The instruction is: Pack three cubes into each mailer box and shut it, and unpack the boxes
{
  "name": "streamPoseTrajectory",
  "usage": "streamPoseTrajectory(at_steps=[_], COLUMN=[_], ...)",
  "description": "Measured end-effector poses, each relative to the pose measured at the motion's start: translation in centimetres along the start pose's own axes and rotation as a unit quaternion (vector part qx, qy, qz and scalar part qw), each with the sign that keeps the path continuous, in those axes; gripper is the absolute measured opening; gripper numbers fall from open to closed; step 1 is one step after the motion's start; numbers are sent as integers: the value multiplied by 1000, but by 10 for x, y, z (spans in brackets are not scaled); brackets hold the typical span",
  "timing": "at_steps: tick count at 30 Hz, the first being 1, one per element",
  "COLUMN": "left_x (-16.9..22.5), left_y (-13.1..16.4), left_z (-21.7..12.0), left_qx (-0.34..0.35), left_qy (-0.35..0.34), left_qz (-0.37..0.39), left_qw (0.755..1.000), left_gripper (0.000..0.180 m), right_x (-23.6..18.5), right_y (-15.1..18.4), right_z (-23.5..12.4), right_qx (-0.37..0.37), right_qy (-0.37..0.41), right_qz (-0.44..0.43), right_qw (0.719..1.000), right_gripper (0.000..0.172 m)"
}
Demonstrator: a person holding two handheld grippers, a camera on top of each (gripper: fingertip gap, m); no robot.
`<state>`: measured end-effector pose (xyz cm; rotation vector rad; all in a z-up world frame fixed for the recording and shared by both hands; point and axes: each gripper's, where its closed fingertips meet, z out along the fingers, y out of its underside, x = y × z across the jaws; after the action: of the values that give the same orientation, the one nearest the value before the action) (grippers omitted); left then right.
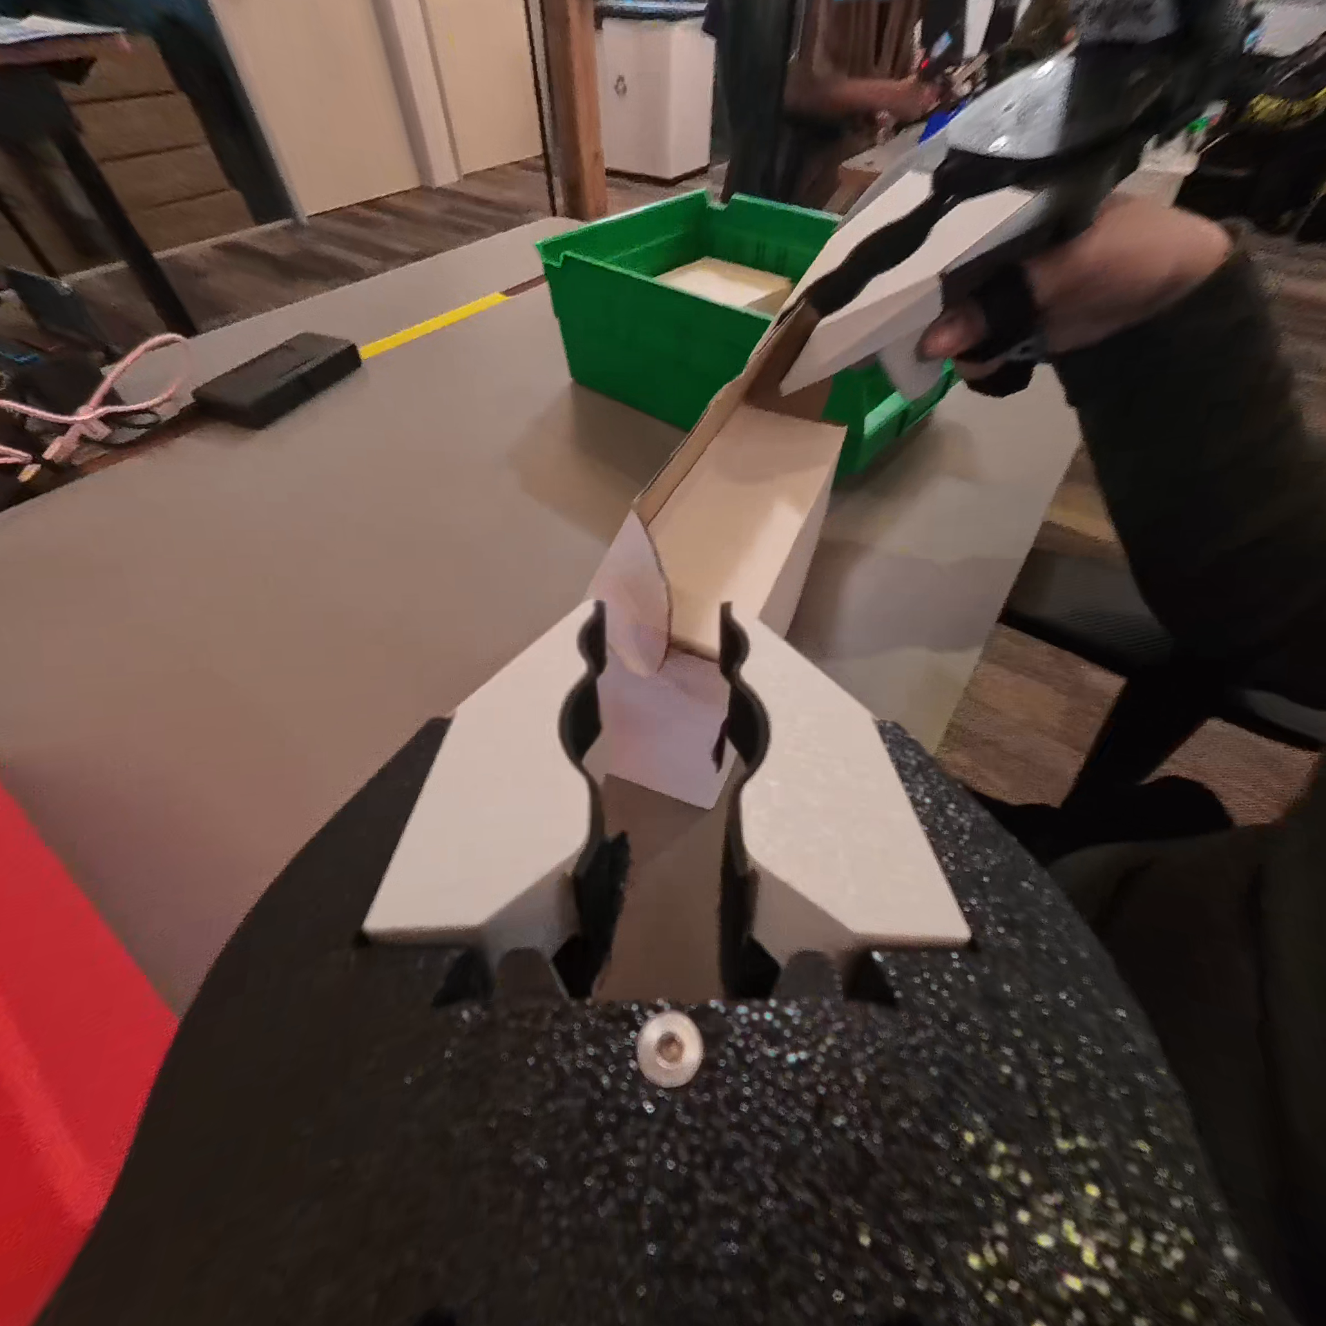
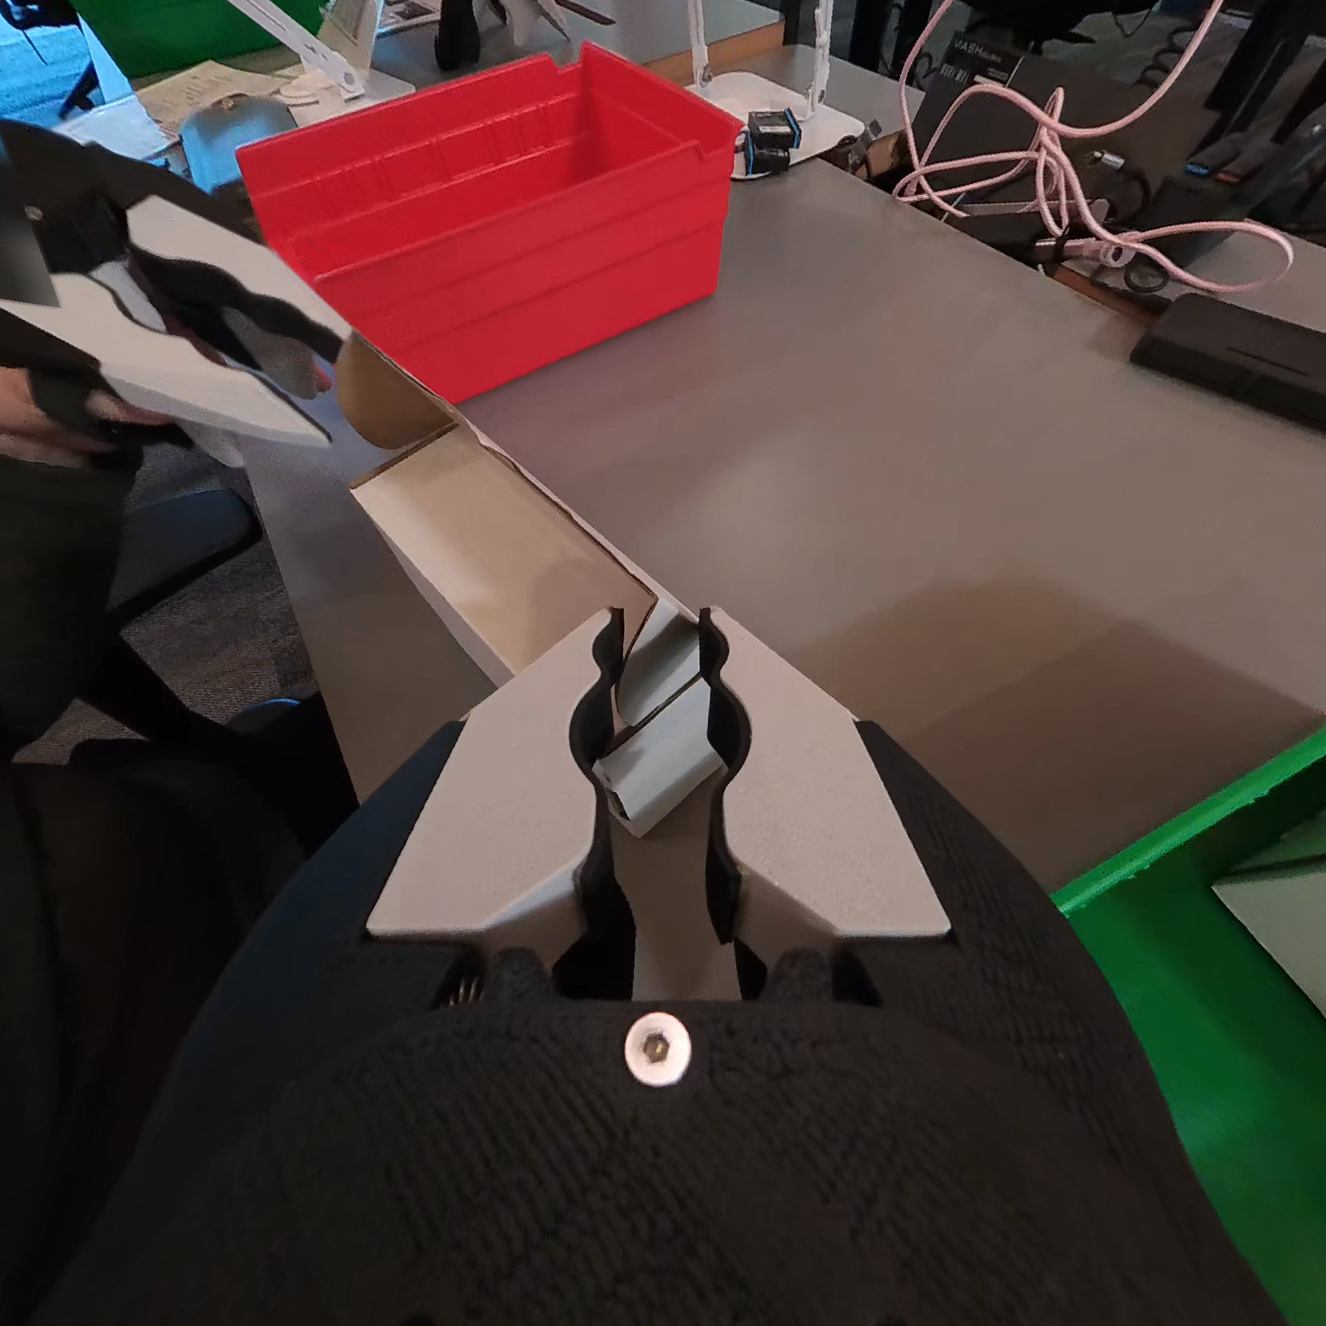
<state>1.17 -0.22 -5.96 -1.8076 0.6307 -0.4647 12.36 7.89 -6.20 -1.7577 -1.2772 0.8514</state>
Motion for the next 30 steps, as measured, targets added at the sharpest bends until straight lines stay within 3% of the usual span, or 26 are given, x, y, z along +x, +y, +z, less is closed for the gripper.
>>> streamPoseTrajectory(at_steps=[1, 5, 23, 27, 30], left_x=[2, 0, -14, -31, -32], left_y=[-2, 1, -20, -10, -10], left_z=[-1, 2, 9, 11, 8], left_qx=[1, -19, 34, 11, 15], left_qy=[6, 2, -5, -57, -53], left_qz=[-6, -8, -87, -61, -66], left_qw=[1000, 1000, 996, 996, 996], left_gripper=[24, 7, 3, 1, 0], right_x=[-1, -2, 3, -3, 2], right_y=[0, 0, 3, 1, 2], right_z=[0, 0, -1, 3, -4], right_qx=[-1, -3, -39, -38, -59], right_qy=[0, 1, 70, 69, 112], right_qz=[0, -1, -51, -54, -63], right_qw=[1000, 1000, 996, 995, 990], right_gripper=[19, 19, 17, 19, 21])
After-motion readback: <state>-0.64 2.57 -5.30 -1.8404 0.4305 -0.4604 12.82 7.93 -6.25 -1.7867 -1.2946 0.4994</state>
